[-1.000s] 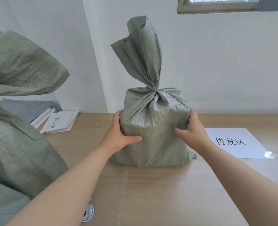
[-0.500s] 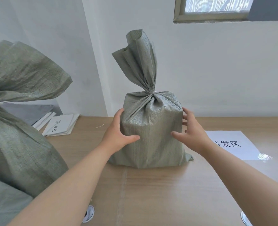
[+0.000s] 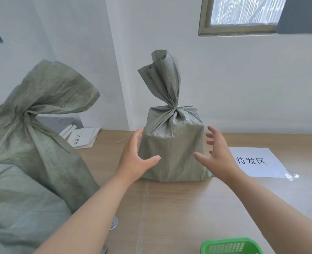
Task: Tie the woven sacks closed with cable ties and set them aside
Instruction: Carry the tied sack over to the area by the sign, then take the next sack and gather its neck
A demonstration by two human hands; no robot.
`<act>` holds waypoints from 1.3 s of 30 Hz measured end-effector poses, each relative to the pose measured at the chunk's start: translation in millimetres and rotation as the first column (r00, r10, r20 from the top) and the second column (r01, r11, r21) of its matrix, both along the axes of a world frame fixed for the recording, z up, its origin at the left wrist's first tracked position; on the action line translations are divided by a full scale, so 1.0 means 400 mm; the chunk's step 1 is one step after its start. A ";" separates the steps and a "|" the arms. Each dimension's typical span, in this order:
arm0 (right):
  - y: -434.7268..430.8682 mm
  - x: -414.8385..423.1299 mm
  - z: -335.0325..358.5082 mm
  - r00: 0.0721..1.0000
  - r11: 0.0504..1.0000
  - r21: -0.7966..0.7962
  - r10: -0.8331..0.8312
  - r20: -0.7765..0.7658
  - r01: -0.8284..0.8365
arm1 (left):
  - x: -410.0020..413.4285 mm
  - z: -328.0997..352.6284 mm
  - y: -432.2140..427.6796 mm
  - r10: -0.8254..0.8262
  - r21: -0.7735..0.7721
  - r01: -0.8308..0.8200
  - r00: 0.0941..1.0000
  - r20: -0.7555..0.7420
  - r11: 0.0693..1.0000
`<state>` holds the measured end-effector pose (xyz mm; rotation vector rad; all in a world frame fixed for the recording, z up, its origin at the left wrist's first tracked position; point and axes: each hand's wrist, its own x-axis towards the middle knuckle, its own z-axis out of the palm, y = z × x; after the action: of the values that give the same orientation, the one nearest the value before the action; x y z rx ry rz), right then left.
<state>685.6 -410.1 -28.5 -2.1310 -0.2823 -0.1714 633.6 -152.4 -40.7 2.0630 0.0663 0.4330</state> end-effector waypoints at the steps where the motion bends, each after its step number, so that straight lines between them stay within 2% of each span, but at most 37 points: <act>1: 0.005 -0.026 0.010 1.000 1.000 0.015 0.019 -0.004 -0.019 | -0.032 0.009 -0.004 0.003 -0.013 -0.003 1.000 -0.001 1.000; 10: 0.065 -0.281 0.087 0.987 0.985 0.057 0.162 0.012 -0.163 | -0.345 0.096 0.003 0.050 -0.048 -0.050 0.999 -0.009 0.998; 18: 0.177 -0.496 0.137 0.966 0.964 0.073 0.257 0.014 -0.257 | -0.612 0.139 0.121 0.071 -0.059 -0.073 0.997 -0.034 0.996; 30: 0.543 -0.779 0.180 0.946 0.944 0.080 0.323 -0.037 -0.319 | -0.955 0.067 0.455 0.079 -0.096 -0.088 0.993 -0.086 0.991; 39: 0.794 -0.845 0.211 0.934 0.934 0.060 0.355 -0.039 -0.353 | -1.061 0.099 0.741 0.291 -0.045 -0.297 0.952 -0.099 0.954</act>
<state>347.5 -92.6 55.8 -1.9918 -0.6202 0.0836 209.2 144.2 -1.2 2.0190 0.4415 0.5117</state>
